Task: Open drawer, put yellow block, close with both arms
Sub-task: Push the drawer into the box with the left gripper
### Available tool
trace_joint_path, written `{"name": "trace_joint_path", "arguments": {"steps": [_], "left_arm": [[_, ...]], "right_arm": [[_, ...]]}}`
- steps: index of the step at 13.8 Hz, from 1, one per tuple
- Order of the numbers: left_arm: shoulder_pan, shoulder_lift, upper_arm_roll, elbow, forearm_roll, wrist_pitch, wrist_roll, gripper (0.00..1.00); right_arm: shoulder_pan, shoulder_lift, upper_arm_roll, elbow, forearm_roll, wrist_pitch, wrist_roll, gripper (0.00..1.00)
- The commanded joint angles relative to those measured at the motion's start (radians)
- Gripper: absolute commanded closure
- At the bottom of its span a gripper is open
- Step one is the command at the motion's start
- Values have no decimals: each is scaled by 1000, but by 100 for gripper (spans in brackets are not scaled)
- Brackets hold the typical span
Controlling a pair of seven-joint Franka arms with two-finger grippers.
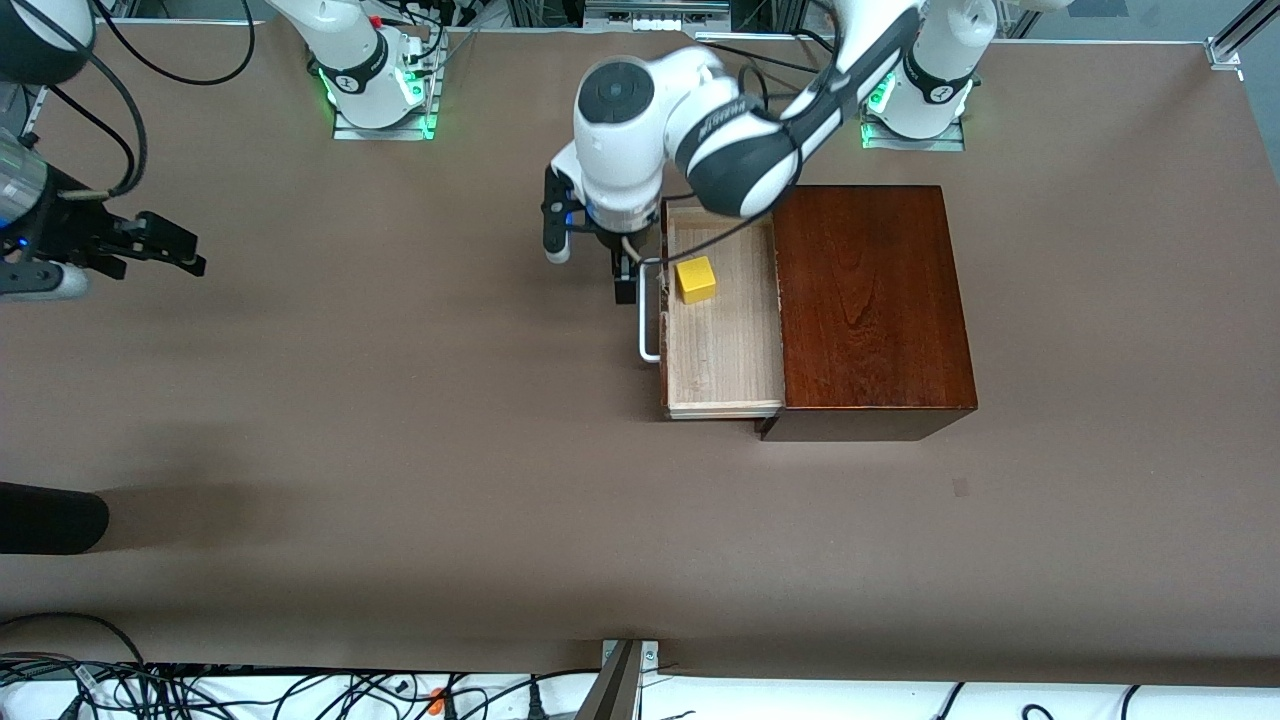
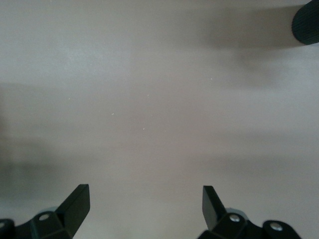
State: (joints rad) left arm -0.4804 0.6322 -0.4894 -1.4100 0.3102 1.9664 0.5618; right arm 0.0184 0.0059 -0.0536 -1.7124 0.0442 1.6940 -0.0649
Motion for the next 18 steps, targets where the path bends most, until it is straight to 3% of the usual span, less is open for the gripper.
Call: {"name": "trace_joint_path", "arguments": {"steps": [1,8,18], "left_arm": [[-18,53,9,43,56,-3,49,0],[-15,69,15,29,81,-49,-68,0],[34,46,28,22,90,-145,33,0]], "right_arm": [[-32,-3,17,16,14,-54,-7,0],[-31,0,21,37,17,-60,-10,0],[-25,3,26,51,14,-63,-10,0]]}}
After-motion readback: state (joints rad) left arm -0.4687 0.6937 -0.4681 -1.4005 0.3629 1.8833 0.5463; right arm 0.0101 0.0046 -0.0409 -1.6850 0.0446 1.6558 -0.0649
